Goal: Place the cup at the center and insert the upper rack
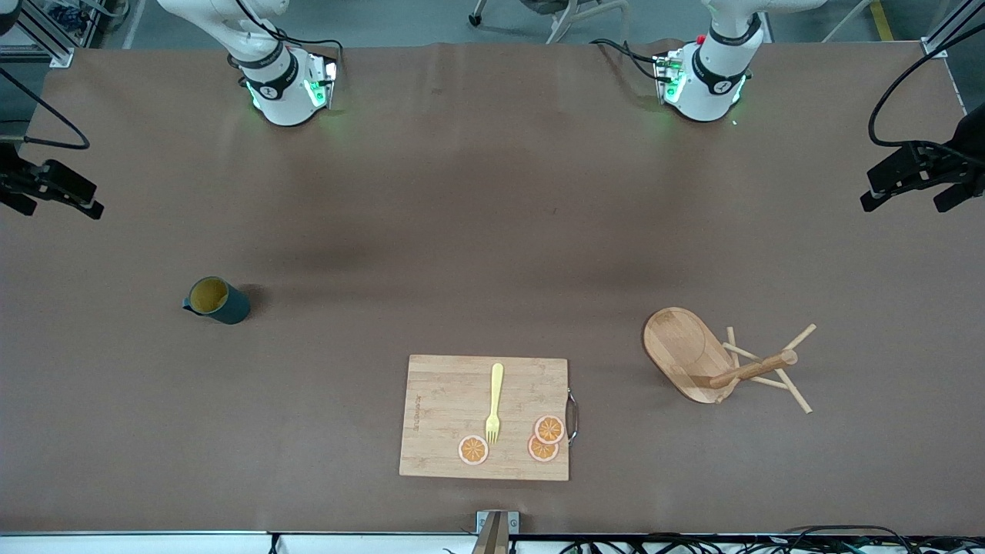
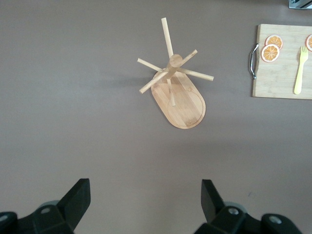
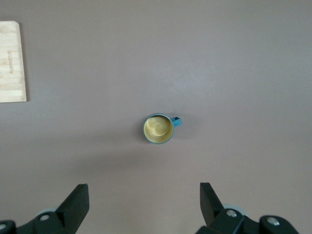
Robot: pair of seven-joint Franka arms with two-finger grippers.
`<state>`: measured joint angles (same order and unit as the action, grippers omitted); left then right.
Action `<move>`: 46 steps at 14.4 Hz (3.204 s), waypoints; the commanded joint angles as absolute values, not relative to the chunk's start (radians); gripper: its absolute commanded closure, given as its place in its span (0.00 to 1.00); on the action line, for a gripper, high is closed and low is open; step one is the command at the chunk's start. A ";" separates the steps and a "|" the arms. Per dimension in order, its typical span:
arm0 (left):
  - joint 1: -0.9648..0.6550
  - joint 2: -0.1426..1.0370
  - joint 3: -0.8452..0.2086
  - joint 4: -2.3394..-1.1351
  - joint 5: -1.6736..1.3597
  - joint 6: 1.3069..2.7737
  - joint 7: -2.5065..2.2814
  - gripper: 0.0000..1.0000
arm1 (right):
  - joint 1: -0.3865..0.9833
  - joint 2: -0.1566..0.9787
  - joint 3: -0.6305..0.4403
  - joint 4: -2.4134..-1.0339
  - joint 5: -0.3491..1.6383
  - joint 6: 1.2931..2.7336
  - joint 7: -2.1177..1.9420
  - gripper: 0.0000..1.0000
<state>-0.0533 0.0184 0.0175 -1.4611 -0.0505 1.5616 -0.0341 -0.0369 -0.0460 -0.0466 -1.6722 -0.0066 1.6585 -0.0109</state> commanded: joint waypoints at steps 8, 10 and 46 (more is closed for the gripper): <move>-0.054 0.005 0.008 -1.447 -0.034 1.508 -0.021 0.00 | 0.002 0.268 -0.046 -1.663 -0.006 1.687 -0.005 0.00; -0.054 0.005 0.008 -1.447 -0.032 1.506 -0.021 0.00 | -0.009 0.325 -0.046 -1.664 -0.003 1.700 -0.005 0.00; -0.055 -0.006 -0.052 -1.460 -0.040 1.549 -0.034 0.00 | 0.412 0.581 -0.046 -1.526 0.274 1.828 0.398 1.00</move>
<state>-0.0531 -0.0026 -0.0409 -1.4547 -0.0453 1.5458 -0.0340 0.3489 0.5609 -0.0326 -1.5638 0.2017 1.8362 0.3258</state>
